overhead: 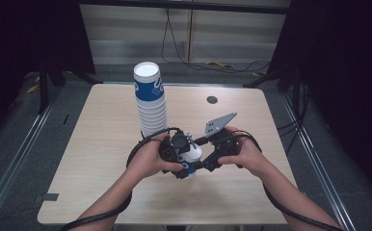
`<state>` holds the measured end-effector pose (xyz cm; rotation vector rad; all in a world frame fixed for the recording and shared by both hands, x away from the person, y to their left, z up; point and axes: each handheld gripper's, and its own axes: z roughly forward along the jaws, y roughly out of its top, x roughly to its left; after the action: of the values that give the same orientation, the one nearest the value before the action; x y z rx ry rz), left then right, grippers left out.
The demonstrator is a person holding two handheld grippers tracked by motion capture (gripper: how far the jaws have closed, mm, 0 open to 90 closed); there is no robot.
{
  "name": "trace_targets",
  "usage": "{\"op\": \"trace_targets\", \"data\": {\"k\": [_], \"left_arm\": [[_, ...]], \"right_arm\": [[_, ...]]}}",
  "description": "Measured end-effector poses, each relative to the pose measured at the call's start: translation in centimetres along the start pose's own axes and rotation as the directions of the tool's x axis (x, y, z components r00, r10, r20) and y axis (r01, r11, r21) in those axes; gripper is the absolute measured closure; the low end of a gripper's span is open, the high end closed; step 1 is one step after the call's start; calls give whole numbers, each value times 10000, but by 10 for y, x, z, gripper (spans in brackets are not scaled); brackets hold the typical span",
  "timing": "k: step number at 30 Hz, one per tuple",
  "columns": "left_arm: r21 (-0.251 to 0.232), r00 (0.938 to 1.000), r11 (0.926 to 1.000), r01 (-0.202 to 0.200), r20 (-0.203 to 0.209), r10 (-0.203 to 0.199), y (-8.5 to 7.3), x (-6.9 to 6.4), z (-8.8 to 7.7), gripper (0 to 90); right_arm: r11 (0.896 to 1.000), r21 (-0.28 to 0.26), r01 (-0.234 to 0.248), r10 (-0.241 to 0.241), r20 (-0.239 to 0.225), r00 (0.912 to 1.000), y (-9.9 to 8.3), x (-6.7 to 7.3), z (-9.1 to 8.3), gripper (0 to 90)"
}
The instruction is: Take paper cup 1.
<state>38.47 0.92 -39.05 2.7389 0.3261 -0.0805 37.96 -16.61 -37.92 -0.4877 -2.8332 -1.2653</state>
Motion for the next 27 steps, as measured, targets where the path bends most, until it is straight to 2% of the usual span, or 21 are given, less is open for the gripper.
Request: {"op": "trace_targets", "data": {"k": [3,4,5,11,15,16,20,23,25,27], "left_arm": [[-111,10000,9999,62,34,-61,1,-1,1,224],[-33,9996,9996,-290,-7,290,2,1,1,224],[-59,10000,10000,14,25,-14,1,-2,1,224],[-51,10000,10000,-28,21,28,1,-2,2,224],[-7,10000,10000,-97,-19,97,2,-2,2,225],[3,9997,9997,-229,-34,229,2,-1,1,226],[-197,9999,9997,-126,35,126,1,-2,-1,227],[-268,9994,9990,-351,13,351,2,-1,-1,227],[-467,9997,9987,-221,57,224,1,-1,-1,224],[-620,9995,9976,-312,-22,311,1,-1,0,215]], "right_arm": [[10000,33,-1,1,-55,10000,0,1,3,136],[10000,77,20,-19,-80,10000,1,1,3,137],[10000,93,19,-18,-78,10000,1,1,3,145],[10000,17,-72,73,-200,9998,1,2,4,263],[9999,124,-111,114,-214,9997,2,1,4,268],[9997,169,-168,172,-208,9996,2,0,3,270],[9992,121,-373,376,-252,9990,1,-1,0,275],[9988,148,-458,462,-235,9987,1,-1,-2,277],[9989,106,-466,468,-203,9987,1,-1,-3,278],[9984,108,-562,564,-163,9983,0,-1,-4,278]]}}
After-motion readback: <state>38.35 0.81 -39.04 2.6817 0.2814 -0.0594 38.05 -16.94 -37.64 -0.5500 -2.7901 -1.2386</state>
